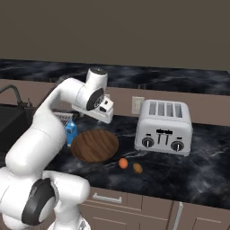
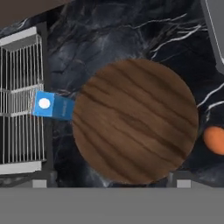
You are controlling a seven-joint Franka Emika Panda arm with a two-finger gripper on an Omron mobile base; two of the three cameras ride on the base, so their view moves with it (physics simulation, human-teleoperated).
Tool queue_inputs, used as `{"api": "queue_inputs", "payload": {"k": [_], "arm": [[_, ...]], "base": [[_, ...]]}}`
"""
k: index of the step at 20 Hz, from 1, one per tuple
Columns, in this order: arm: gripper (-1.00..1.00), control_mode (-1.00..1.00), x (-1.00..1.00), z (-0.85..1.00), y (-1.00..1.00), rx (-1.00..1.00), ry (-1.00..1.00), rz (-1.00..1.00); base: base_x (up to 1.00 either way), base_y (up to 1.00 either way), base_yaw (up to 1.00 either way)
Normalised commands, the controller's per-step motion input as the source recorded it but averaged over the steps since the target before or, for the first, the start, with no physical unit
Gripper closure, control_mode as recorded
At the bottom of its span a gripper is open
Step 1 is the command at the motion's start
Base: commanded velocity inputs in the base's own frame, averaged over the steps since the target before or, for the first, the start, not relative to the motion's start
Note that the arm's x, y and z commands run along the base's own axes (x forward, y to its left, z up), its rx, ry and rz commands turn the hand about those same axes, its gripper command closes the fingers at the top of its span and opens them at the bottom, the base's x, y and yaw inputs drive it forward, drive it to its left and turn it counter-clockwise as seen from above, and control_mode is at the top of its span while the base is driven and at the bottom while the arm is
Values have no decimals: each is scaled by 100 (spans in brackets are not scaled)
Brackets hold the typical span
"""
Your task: Gather the eggs and milk located in the vicinity of the sink area and place them right next to the bowl.
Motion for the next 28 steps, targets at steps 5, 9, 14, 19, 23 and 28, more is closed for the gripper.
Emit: {"api": "queue_inputs", "payload": {"k": [5, 9, 14, 19, 23, 28], "arm": [[-100, -100, -7, 0, -80, 2, 0, 5], [-100, -100, -5, -19, -59, -12, 3, -6], [-100, -100, 0, -26, -81, -15, 15, -18], [-100, -100, -14, -37, -87, -12, 1, -8], [-100, -100, -2, -57, -60, -5, 2, -7], [-100, -100, 0, -40, -23, -5, 9, 0]], "base": [[0, 0, 0], [0, 0, 0], [0, 0, 0], [0, 0, 0], [0, 0, 0], [0, 0, 0]]}}
